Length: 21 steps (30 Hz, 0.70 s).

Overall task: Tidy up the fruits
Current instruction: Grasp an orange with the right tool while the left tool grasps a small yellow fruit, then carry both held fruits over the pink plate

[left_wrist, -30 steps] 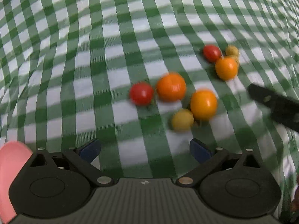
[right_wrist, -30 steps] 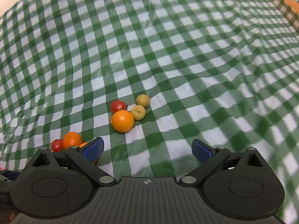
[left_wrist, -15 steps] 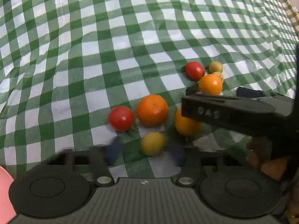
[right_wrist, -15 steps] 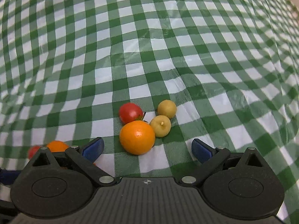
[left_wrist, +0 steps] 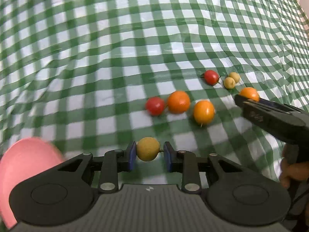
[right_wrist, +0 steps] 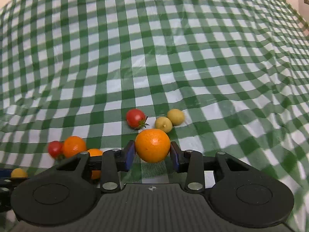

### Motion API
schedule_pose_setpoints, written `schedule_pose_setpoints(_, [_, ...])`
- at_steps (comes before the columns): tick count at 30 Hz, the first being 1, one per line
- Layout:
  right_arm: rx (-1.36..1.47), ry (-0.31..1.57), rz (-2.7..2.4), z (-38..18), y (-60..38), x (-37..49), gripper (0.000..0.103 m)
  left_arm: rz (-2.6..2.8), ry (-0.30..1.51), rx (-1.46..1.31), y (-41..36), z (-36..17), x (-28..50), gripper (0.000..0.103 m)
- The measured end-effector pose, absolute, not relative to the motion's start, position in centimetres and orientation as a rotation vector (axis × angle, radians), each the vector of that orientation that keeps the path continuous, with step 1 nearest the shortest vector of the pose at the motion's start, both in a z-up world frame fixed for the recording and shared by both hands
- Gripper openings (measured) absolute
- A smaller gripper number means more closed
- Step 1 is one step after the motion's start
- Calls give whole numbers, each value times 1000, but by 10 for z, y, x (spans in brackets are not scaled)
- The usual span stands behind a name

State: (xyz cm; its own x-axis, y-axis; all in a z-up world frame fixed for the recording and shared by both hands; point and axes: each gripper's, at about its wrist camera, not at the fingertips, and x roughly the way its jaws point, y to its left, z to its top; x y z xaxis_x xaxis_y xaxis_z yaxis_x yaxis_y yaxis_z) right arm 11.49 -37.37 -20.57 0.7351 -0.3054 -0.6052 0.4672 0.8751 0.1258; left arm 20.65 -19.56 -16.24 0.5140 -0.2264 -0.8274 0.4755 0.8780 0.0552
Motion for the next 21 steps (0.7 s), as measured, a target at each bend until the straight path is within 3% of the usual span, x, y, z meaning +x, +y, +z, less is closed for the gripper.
schedule_pose_setpoints(11, [288,624,-293,-156,-286,10,40,-325,970,235,-109,-100,117,33])
schedule_pose_setpoints(21, [233,596,-52,-100,-185,-26,40,-232,914,111,-24,-59,55,33])
